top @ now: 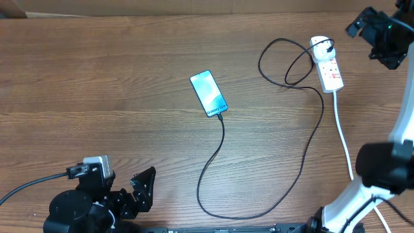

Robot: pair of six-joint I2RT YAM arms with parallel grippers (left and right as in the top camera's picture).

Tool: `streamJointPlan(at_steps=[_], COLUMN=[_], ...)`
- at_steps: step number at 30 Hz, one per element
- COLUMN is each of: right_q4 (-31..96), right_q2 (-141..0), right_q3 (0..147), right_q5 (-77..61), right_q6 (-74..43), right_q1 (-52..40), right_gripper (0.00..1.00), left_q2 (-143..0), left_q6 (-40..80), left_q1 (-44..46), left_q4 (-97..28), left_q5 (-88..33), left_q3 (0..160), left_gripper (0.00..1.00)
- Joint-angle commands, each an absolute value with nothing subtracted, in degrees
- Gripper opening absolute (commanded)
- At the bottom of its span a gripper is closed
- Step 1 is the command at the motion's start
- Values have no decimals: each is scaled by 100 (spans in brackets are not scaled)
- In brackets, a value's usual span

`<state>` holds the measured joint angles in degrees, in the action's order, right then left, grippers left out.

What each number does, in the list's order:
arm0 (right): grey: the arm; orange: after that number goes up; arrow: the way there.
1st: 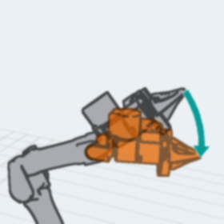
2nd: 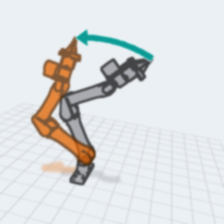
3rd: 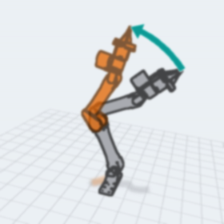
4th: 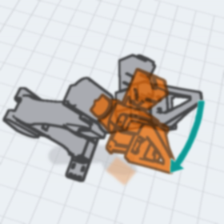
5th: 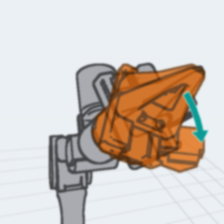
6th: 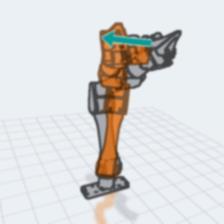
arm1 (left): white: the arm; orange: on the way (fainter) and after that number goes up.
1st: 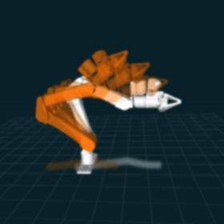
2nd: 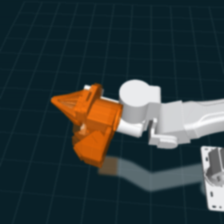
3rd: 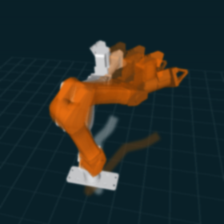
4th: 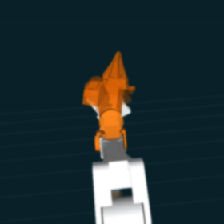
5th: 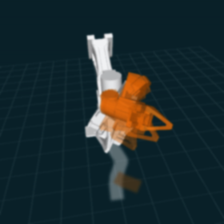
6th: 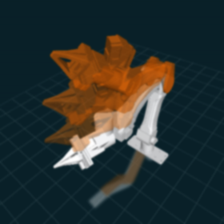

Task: Plug charger to phone and switch on socket
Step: 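Move the right gripper up to the white power strip's switch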

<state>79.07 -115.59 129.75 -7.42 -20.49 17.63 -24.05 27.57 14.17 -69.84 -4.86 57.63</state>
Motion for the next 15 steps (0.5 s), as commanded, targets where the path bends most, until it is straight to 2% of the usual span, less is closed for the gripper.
streamJointPlan(at_steps=[1,9,15], right_q4=[7452,6657,6582], right_q2=[-11826,-12689,-13310], right_q3=[13196,13120,13120], right_q5=[-574,582,770], right_q6=[-1984,-1597,-1352], right_q1=[1955,1968,1979], right_gripper=[100,100,100], left_q2=[-2364,-2364,-2364], left_q6=[2853,2832,2832], left_q1=[1439,1437,1437], left_q4=[-7028,-7094,-7091], left_q5=[-405,-388,-379], left_q3=[5741,5741,5741], left_gripper=[100,100,99])
